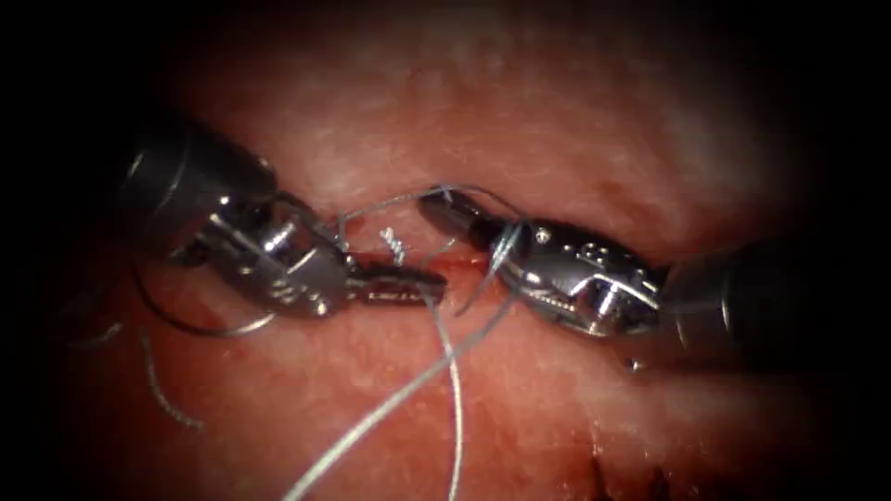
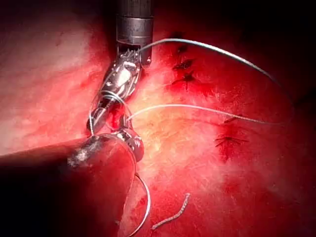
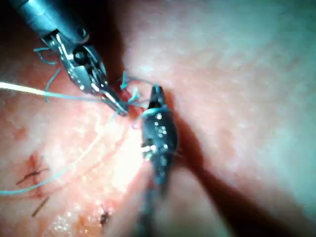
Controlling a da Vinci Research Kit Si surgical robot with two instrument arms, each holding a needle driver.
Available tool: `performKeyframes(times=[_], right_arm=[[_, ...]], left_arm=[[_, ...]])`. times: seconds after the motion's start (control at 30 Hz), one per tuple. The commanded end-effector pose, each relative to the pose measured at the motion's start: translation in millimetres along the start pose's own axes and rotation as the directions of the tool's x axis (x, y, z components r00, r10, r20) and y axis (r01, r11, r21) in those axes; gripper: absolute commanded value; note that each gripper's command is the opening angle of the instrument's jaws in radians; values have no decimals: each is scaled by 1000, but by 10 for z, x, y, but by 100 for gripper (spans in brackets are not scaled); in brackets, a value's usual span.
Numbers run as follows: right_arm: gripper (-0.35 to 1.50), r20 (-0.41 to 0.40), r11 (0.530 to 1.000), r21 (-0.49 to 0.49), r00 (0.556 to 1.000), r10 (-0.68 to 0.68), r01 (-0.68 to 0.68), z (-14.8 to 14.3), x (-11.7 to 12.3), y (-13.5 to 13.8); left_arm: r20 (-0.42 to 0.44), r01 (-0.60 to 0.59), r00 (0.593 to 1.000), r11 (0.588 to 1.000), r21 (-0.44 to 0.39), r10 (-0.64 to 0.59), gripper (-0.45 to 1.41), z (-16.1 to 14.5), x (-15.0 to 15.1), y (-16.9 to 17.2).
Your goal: Wound Closure
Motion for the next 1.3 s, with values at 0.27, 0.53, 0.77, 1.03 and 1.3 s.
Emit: performKeyframes(times=[0.27,0.53,0.77,1.03,1.3], right_arm=[[-35,-18,1000,-29,1000,-1,0,-21,0,-28],[-35,-25,1000,-24,1000,-13,12,-40,-4,-54],[-35,-40,998,-55,999,-15,13,-62,-15,-67],[-35,-54,998,-57,998,-33,30,-75,-19,-85],[-35,-59,998,-46,997,-56,53,-87,-33,-99]], left_arm=[[36,75,996,997,16,-76,-45,-39,-22,-21],[67,109,991,993,41,-112,-45,-46,-68,-66],[75,132,988,989,64,-137,-45,-45,-100,-106],[79,165,982,982,87,-172,-45,-38,-104,-144],[97,155,981,982,109,-166,-45,-30,-121,-163]])
